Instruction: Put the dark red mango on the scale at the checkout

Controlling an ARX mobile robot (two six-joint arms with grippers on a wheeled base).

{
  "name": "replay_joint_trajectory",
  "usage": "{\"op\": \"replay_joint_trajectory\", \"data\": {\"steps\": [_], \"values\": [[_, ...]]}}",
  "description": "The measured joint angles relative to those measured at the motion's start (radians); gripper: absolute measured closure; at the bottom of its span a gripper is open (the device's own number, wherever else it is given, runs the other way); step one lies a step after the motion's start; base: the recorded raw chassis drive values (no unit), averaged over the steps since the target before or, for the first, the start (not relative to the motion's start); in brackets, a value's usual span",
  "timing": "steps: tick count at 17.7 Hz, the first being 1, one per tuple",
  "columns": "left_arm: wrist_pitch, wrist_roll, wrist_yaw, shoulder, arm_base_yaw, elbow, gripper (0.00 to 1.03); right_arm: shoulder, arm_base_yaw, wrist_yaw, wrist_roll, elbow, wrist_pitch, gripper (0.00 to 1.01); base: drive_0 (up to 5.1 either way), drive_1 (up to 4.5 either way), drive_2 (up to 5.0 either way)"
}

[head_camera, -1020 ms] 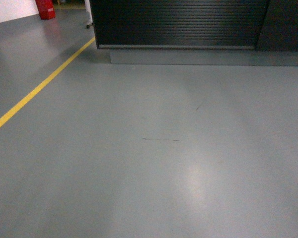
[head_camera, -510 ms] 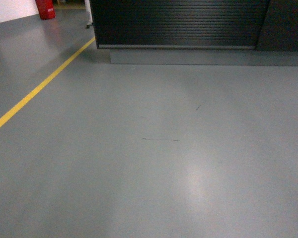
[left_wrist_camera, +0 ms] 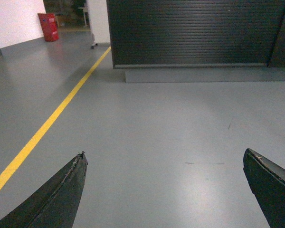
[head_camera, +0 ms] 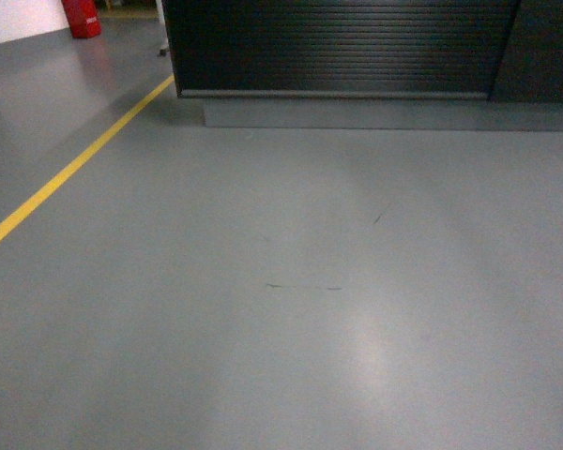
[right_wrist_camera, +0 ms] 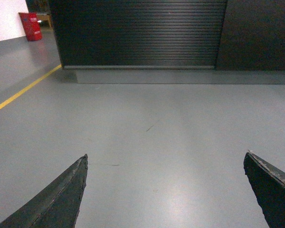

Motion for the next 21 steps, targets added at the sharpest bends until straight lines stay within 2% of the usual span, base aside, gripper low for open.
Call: {"op": "replay_joint_trajectory", "data": {"steps": [21], "values": [[0.003,0.000,0.000,0.000,0.000,0.000,0.05,0.000,0.000,0.000,0.000,0.000,0.002,0.03,0.0,4.36,-4.3]]}}
